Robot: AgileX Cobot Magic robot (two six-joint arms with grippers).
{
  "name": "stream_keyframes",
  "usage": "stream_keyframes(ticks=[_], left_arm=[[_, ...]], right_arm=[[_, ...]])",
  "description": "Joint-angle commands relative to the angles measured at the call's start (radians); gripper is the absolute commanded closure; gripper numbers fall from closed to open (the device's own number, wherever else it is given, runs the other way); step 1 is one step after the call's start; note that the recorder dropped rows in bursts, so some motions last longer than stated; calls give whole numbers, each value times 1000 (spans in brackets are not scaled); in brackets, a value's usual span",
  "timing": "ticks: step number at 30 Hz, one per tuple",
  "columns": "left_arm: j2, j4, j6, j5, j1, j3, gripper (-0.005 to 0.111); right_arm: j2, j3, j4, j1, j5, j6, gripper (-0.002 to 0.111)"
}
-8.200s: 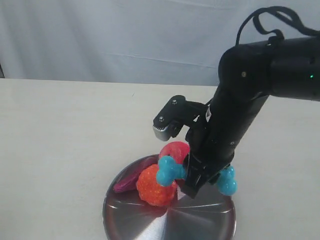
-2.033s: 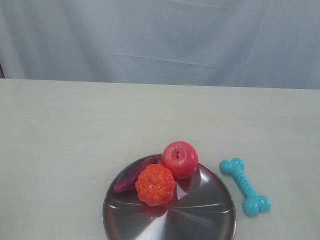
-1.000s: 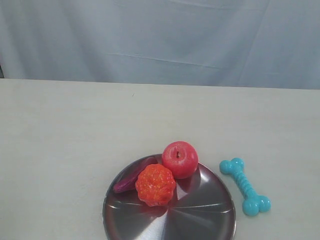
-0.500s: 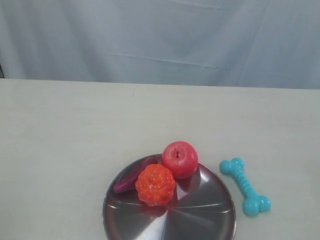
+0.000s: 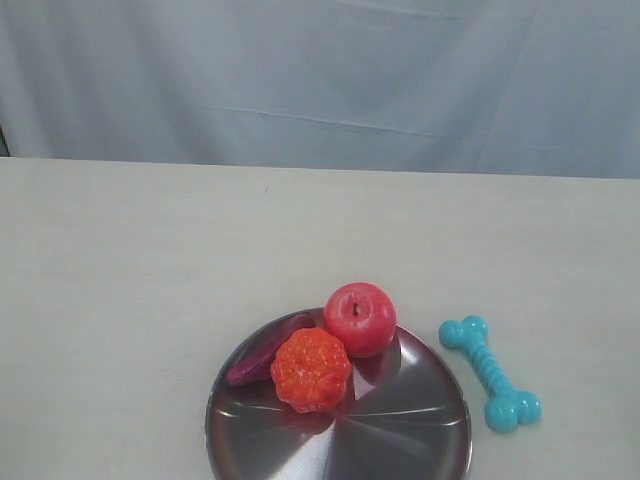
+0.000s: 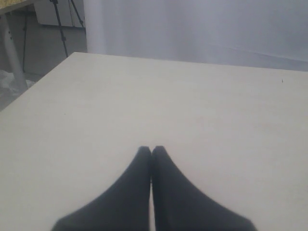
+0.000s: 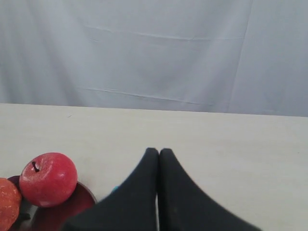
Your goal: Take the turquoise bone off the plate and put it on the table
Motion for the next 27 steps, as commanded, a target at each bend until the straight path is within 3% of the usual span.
stream_keyframes(ticks=[1, 13, 27], left_arm=[[-1, 0, 2, -3, -5, 3, 107], [-1, 0, 0, -3, -5, 3, 107], [-1, 0, 0, -3, -5, 3, 107]], right_arm=[[-4, 7, -11, -5, -15, -8, 109], [-4, 7, -104, -7, 188, 14, 109], [-4, 7, -124, -7, 195, 14, 109]])
